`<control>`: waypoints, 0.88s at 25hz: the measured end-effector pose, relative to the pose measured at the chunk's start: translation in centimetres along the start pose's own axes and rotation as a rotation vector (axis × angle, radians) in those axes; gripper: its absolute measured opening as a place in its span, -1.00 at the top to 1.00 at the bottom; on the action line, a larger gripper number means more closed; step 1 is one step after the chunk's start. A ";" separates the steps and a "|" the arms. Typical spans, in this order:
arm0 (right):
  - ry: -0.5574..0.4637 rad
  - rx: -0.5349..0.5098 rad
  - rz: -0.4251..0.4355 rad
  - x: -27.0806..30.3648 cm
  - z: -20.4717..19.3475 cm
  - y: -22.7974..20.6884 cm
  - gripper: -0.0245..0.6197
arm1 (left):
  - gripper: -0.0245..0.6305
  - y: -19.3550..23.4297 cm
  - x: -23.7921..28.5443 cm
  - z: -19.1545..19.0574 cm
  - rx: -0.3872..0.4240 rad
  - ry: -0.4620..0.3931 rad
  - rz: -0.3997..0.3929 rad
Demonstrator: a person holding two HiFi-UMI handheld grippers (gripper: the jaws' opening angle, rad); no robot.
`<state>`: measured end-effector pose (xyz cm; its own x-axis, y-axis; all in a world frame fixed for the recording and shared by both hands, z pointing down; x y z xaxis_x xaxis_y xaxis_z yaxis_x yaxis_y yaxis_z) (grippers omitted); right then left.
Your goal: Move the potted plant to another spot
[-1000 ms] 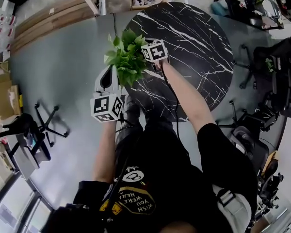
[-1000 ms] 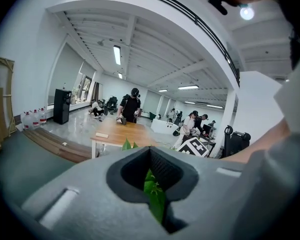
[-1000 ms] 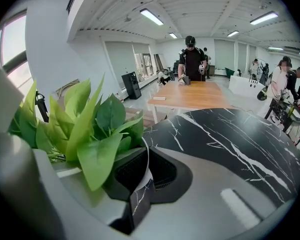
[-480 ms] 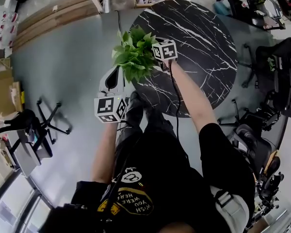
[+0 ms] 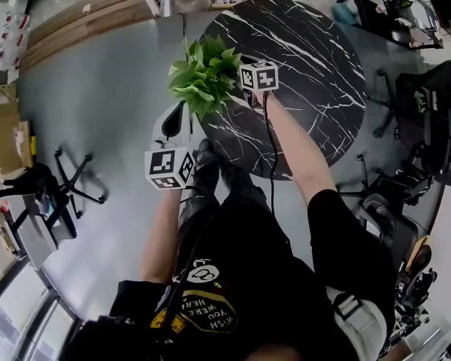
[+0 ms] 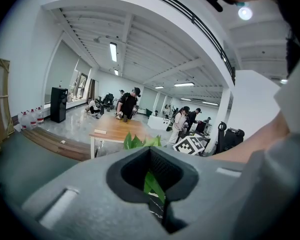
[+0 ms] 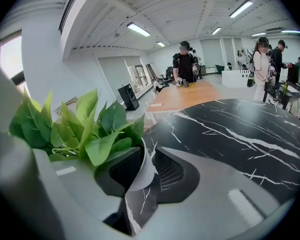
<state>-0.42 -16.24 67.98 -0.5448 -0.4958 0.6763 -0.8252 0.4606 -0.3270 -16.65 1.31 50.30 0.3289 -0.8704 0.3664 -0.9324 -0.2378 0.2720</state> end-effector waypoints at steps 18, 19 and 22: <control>-0.280 -0.063 0.022 -21.5 -1.8 11.3 0.92 | 0.92 -6.0 -2.2 1.5 0.069 -0.018 -0.064; -0.283 -0.086 0.021 -22.6 -2.3 12.7 0.92 | 0.92 -6.8 -2.5 0.9 0.084 -0.002 -0.079; -0.289 -0.118 0.015 -24.7 -3.4 15.4 0.92 | 0.92 -9.1 -3.4 -0.8 0.121 0.035 -0.120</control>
<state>0.84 5.61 48.51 -0.5907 -0.6692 0.4509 -0.8029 0.5432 -0.2457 -9.16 6.77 47.28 0.4421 -0.8177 0.3687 -0.8966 -0.3915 0.2069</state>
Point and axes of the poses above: the fingertips, and each gripper's own axes: x forward along the fingers, y to its left, z out of its top, the point moved 3 cm from there along -x, backward along the fingers, and after that the axes turned 1 degree about x, right-handed, at the moved point
